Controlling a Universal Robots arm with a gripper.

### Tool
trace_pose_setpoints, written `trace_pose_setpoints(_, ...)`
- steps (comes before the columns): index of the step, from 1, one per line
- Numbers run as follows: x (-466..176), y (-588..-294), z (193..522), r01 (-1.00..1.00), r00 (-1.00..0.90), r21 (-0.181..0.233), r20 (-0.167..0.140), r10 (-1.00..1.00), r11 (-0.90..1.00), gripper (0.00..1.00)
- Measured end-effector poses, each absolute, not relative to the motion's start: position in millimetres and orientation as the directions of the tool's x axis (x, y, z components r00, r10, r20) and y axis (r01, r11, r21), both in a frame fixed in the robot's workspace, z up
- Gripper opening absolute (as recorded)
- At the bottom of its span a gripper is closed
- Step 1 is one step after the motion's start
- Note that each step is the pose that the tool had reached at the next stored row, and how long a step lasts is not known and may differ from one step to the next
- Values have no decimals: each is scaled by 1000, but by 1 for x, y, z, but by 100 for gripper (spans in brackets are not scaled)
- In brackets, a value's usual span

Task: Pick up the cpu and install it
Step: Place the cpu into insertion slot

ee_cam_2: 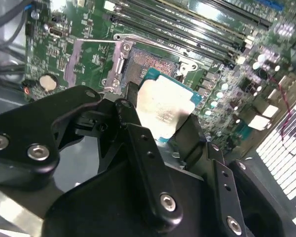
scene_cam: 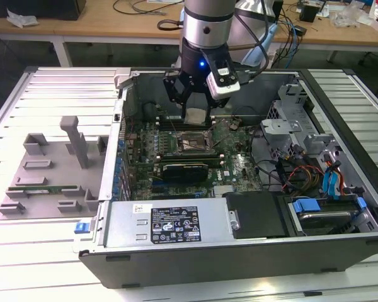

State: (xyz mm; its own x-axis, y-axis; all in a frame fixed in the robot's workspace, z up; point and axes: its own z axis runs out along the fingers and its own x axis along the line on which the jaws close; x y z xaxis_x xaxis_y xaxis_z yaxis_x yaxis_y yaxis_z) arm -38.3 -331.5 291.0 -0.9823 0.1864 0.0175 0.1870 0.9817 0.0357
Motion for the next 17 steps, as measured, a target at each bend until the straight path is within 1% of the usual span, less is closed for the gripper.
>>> trace_pose_setpoints(8, -38, -331, 291, 343, -939, 36, 17, 342, 939, 55)
trace_pose_setpoints(11, -38, -331, 291, 450, -893, 36, 17, 449, 892, 55)
trace_pose_setpoints(17, -38, -331, 290, 572, -820, 36, 17, 572, 819, 55)
